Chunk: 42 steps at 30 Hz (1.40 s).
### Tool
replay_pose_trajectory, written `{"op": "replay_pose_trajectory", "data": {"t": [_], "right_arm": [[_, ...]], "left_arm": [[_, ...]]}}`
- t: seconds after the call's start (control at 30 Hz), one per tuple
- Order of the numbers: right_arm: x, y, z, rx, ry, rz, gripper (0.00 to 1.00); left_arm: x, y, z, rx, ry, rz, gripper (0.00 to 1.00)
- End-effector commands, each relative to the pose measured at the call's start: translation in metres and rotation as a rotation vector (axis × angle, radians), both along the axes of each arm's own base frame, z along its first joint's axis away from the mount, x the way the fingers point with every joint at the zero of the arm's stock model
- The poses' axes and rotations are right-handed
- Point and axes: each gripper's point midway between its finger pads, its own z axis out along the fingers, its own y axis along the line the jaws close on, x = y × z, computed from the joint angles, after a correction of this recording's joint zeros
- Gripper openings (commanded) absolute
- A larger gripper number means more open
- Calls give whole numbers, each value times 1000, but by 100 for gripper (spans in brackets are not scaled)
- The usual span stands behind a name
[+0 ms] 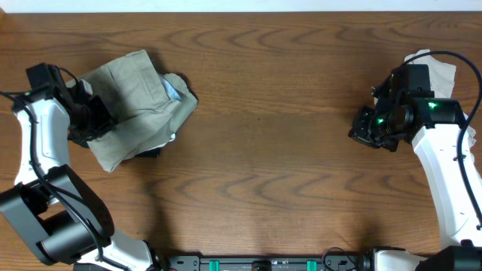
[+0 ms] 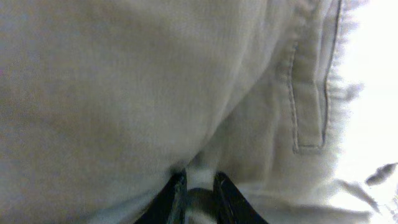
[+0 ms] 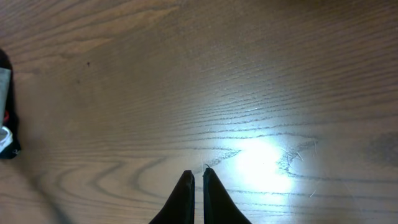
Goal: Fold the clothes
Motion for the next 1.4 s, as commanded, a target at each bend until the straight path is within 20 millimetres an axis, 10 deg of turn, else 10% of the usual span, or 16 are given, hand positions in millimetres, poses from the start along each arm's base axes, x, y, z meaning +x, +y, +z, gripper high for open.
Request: {"op": "replay_pose_trajectory", "data": {"t": [0.0, 0.23, 0.43, 0.67, 0.7, 0.73, 0.9, 1.37], "right_arm": [[1, 1, 7, 6, -25, 6, 7], [10, 4, 31, -12, -174, 107, 11], [3, 29, 95, 66, -462, 279, 19], [-40, 30, 163, -5, -741, 342, 44], [-47, 30, 171, -12, -776, 342, 57], [-53, 30, 178, -17, -804, 342, 99], [-85, 30, 196, -34, -885, 342, 99], [-123, 31, 174, -13, -778, 344, 99]], "left_arm": [[9, -8, 63, 2, -123, -47, 19], [-21, -42, 195, 117, -349, -200, 26], [-68, -114, 248, 211, -500, -465, 32], [-138, -161, 246, 239, -455, -646, 40], [-144, -159, 242, 256, -433, -633, 40], [-148, -154, 239, 279, -412, -605, 41], [-153, -139, 226, 324, -362, -493, 98], [-147, -139, 214, 316, -309, -502, 98]]}}
